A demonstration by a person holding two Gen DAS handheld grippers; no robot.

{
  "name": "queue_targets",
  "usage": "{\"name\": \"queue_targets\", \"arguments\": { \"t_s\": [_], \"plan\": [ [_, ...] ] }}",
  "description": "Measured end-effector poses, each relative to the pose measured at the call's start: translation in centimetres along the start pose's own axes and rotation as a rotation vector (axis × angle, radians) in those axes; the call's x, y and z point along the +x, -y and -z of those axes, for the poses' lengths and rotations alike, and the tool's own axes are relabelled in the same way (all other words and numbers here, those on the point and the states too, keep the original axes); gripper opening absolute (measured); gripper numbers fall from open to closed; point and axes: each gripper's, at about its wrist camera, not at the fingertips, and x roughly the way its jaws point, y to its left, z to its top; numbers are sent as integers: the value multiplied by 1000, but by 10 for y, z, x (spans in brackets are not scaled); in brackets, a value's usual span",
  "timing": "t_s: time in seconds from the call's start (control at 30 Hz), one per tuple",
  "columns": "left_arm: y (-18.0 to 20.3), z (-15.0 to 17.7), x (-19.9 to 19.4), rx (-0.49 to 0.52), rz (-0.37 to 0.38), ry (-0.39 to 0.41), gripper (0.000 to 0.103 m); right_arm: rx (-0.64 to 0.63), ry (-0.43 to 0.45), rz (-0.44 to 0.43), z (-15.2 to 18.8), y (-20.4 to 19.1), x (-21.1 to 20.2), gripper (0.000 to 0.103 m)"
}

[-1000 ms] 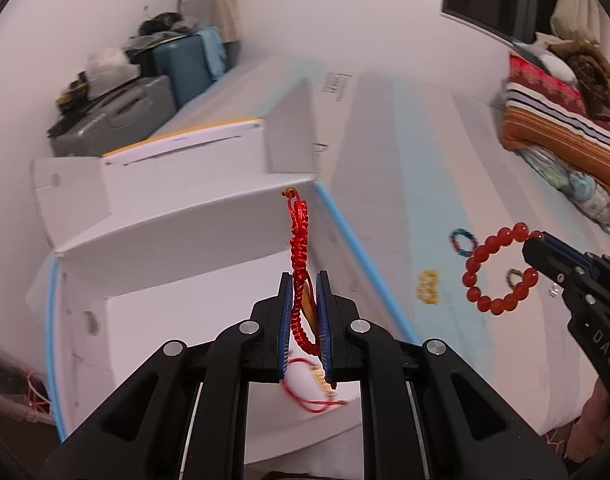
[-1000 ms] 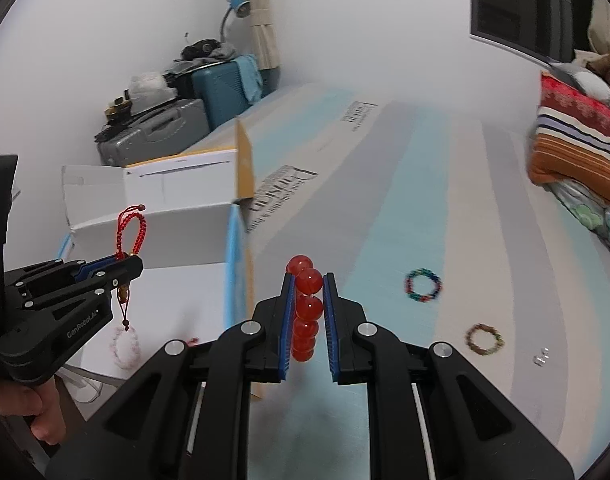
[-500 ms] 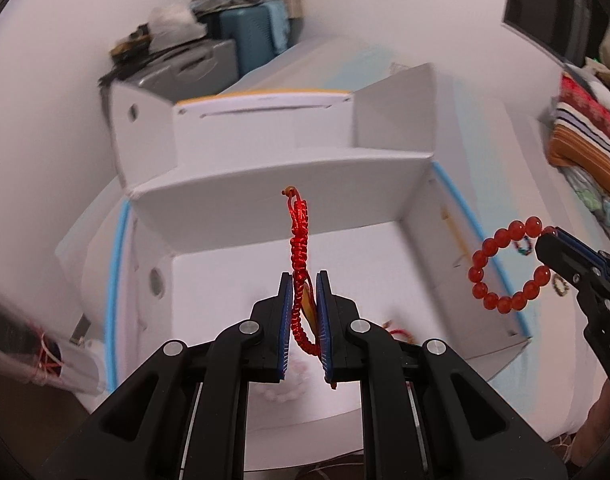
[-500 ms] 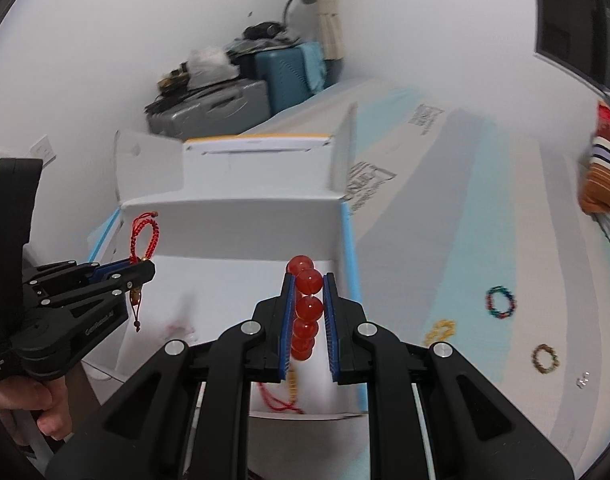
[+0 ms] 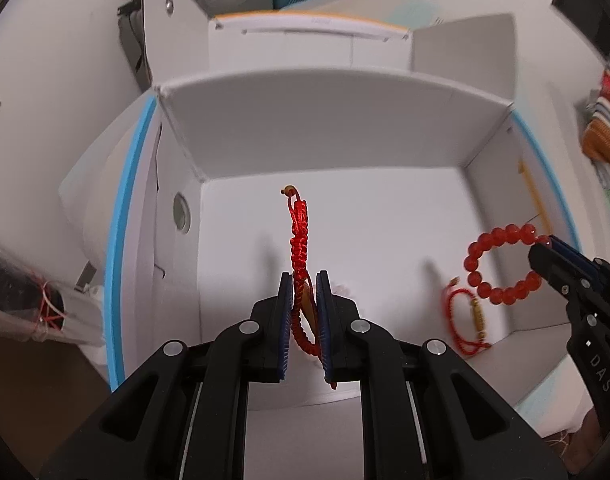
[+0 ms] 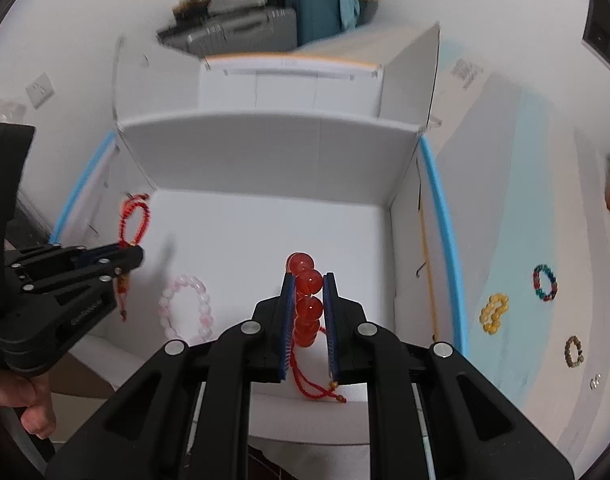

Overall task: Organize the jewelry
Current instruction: 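Carry the cord bracelet with the left tool while the right tool carries the beaded one to the box, then open both tools to drop the two red bracelets into the box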

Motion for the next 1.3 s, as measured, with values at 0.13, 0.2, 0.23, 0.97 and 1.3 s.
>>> {"name": "queue_targets", "arguments": {
  "t_s": [0.13, 0.2, 0.23, 0.97, 1.3],
  "plan": [
    [-2, -2, 15, -7, -25, -57, 12, -3, -94, 22, -2, -1, 21, 13],
    [-1, -1, 21, -6, -37, -79, 12, -9, -123, 38, -4, -2, 29, 13],
    [-1, -2, 22, -6, -32, -85, 12, -17, -133, 43, -4, -3, 32, 13],
    [4, 2, -10, -36, -57, 73, 94, 40, -18, 72, -3, 14, 2, 82],
    [22, 0, -38, -30, -5, 153, 97, 68, 117, 169, 3, 42, -35, 96]
  ]
}}
